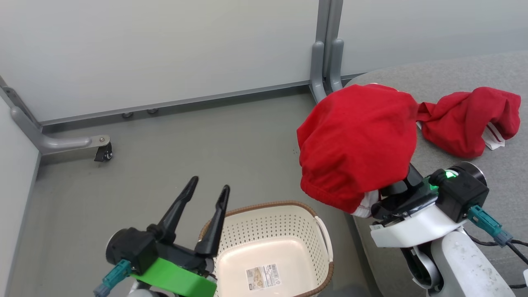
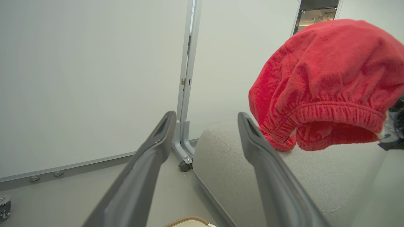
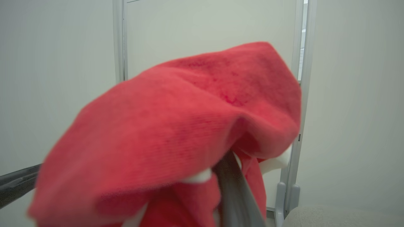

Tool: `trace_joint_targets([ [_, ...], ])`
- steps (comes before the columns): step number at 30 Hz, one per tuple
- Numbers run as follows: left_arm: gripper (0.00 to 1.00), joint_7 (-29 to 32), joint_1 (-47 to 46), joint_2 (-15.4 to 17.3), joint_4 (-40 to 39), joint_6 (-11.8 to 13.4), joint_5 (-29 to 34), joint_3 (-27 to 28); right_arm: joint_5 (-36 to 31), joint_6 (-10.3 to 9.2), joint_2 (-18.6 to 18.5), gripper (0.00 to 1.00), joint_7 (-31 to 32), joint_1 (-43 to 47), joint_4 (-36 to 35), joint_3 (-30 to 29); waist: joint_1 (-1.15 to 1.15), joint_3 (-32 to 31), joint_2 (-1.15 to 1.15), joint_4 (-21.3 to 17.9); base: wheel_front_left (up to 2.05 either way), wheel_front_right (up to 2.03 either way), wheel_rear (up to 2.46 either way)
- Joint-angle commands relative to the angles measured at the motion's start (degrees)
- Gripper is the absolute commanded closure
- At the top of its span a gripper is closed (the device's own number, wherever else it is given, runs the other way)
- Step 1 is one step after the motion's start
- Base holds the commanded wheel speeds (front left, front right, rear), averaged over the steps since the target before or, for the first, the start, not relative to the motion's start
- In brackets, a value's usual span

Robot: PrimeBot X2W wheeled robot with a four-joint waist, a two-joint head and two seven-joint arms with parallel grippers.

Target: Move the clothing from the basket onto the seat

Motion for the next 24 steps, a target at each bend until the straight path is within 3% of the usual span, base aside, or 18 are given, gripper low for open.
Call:
trace_joint_targets([
  [1,0.0,0.0,1.5,-0.4,0.8,-0.2,1.2,1.7,-0.2,-0.1,0.1,1.0,0.0,1.0,-0.3,-0.8,0.0,-0.2,0.0,0.3,0.0,0.0,0.0],
  [14,0.0,0.0,6.9,-6.8,9.9,-0.2,8.1,19.1,-0.5,-0.1,2.0,1.0,0.0,6.5,-1.6,-9.4,0.0,-0.7,0.0,2.5,0.0,0.0,0.0],
  [24,0.0,0.0,8.8,-8.5,13.5,-0.2,10.9,22.3,-0.6,-0.1,3.9,1.0,0.0,8.1,-1.7,-12.7,0.0,0.0,0.0,2.7,0.0,0.0,0.0],
])
